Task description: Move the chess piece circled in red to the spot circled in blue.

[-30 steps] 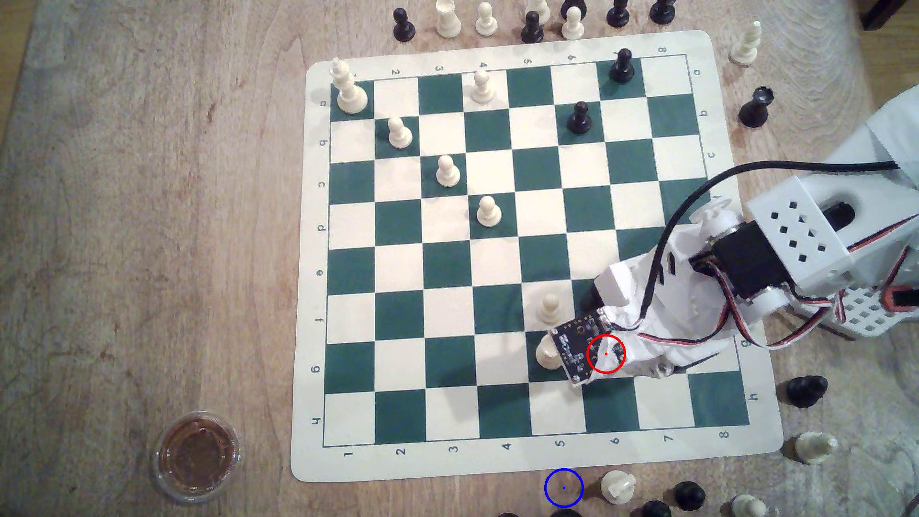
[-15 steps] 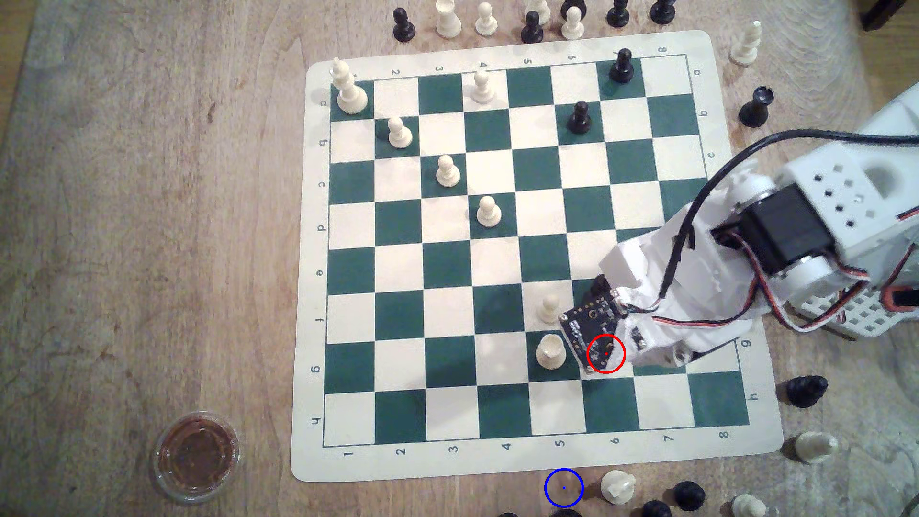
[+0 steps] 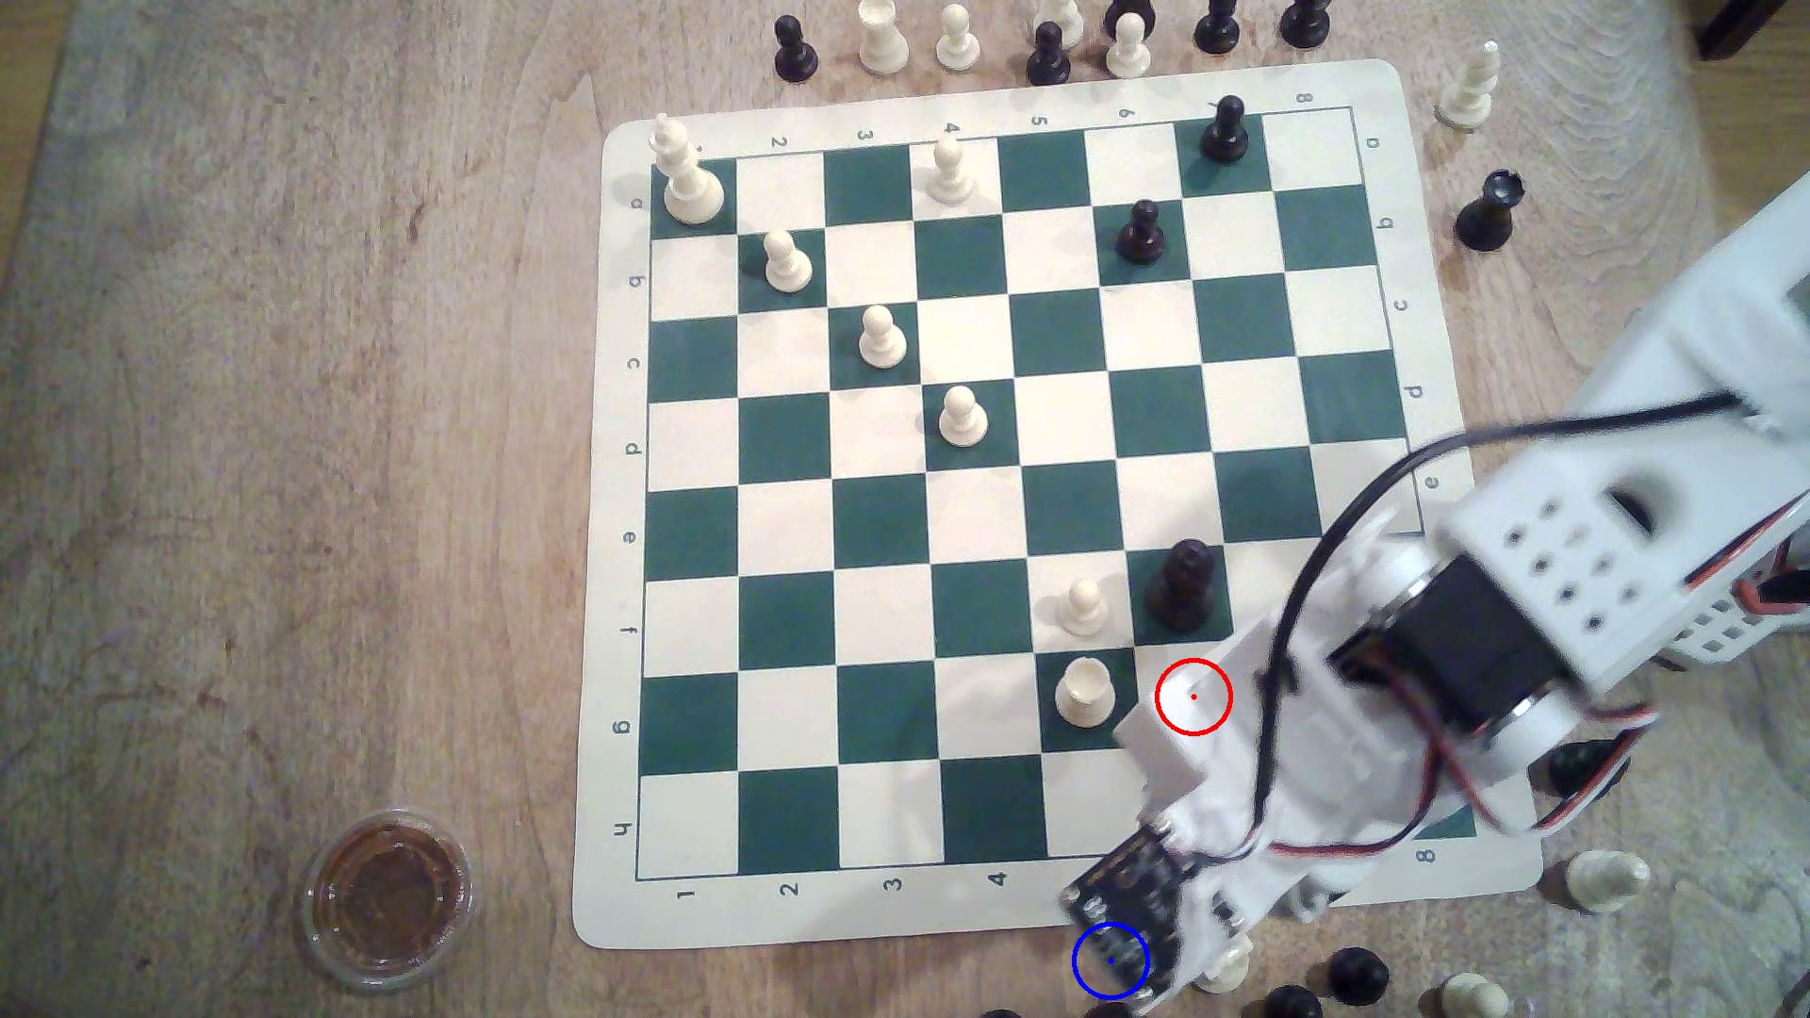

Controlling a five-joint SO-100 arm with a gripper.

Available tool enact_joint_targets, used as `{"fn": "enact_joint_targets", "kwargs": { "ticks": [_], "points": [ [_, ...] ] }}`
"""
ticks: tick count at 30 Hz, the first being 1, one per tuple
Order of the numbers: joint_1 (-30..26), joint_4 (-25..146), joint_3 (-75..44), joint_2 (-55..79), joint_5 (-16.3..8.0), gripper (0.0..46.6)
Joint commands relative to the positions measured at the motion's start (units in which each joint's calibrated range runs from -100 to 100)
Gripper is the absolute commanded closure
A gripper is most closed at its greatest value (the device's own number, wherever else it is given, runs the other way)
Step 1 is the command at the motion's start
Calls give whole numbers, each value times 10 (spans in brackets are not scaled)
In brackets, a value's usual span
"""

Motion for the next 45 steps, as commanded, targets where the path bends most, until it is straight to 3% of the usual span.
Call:
{"fn": "enact_joint_targets", "kwargs": {
  "ticks": [1, 13, 45],
  "points": [
    [-1, -21, -83, 38, 0, 464],
    [-14, -26, -150, 118, 5, 464],
    [-39, -58, -176, 181, -8, 464]
  ]
}}
